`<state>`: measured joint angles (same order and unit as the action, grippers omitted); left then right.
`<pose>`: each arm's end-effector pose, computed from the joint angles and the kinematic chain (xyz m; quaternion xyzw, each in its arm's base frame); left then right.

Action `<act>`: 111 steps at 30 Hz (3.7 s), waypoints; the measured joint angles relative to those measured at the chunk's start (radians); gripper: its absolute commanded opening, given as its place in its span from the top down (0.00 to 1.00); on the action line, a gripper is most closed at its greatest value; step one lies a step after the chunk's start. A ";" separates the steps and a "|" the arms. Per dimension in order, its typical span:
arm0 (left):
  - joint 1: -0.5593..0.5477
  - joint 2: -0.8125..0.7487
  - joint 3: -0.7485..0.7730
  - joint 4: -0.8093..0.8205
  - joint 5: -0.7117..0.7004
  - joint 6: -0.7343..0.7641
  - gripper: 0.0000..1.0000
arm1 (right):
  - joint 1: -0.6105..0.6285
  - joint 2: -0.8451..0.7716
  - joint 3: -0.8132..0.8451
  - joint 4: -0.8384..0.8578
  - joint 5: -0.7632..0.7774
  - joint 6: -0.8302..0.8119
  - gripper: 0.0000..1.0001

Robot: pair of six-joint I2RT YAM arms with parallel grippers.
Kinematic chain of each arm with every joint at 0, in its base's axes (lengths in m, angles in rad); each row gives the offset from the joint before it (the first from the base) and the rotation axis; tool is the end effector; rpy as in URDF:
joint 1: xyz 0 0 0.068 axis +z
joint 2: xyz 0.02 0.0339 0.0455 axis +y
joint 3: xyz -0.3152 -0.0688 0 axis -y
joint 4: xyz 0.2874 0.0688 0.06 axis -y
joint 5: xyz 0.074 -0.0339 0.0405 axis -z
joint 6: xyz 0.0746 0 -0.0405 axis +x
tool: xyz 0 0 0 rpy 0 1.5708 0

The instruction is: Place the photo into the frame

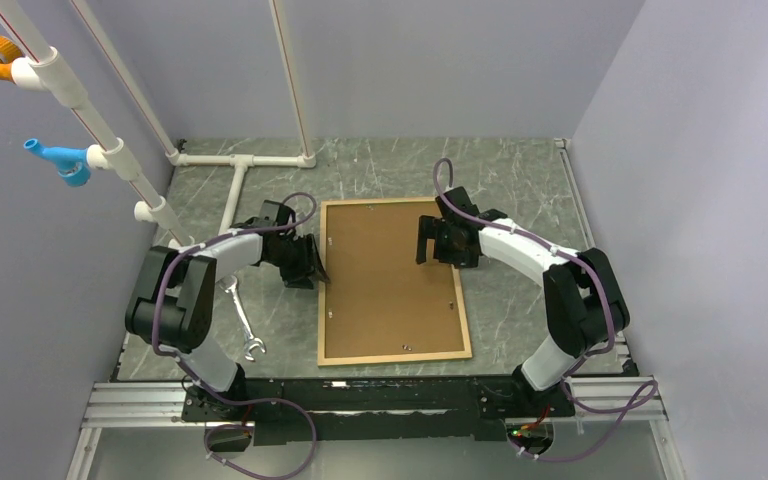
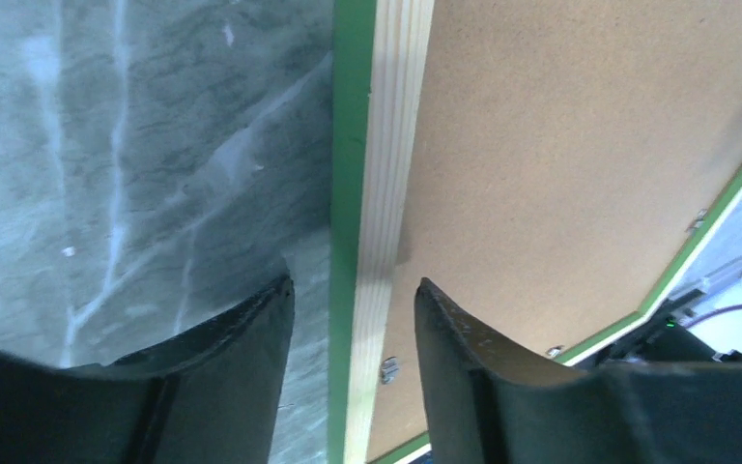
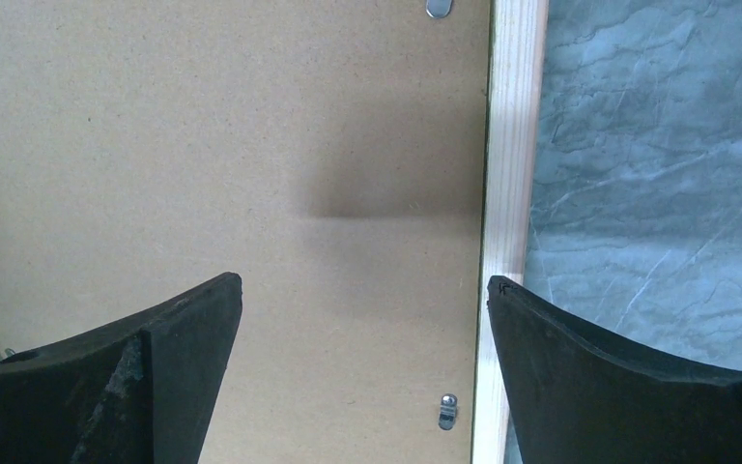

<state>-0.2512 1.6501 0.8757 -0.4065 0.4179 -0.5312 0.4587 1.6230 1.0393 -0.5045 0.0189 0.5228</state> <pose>0.3280 -0.1154 0.1381 -0.0941 0.9559 -0.2604 0.0976 0.3398 0.1662 0.1883 0.0334 0.9704 0.1045 0.2151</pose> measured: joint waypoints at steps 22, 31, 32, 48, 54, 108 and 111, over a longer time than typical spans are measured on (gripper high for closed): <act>-0.120 -0.265 -0.193 -0.042 -0.131 0.006 0.16 | -0.164 -0.182 -0.274 0.015 -0.164 0.004 0.00; -0.181 -0.365 -0.305 0.095 -0.127 -0.066 0.29 | -0.052 -0.243 -0.340 0.036 -0.198 0.052 0.03; -0.188 -0.373 -0.314 0.103 -0.127 -0.067 0.32 | -0.040 -0.248 -0.341 0.035 -0.196 0.060 0.04; -0.264 -0.618 -0.407 -0.011 -0.293 -0.113 0.35 | 0.018 -0.435 -0.448 0.072 -0.174 0.126 0.04; -0.266 -0.562 -0.395 -0.033 -0.364 -0.108 0.32 | 0.020 -0.509 -0.489 0.080 -0.155 0.150 0.04; -0.363 -0.320 -0.239 0.020 -0.461 -0.057 1.00 | 0.016 -0.361 -0.455 0.126 -0.214 0.123 0.03; -0.363 -0.322 -0.239 0.017 -0.468 -0.058 1.00 | 0.016 -0.358 -0.451 0.121 -0.213 0.120 0.03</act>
<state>-0.6144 1.3281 0.6369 -0.3897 -0.0498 -0.5892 0.4747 1.2652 0.5884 -0.3836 -0.1944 0.6430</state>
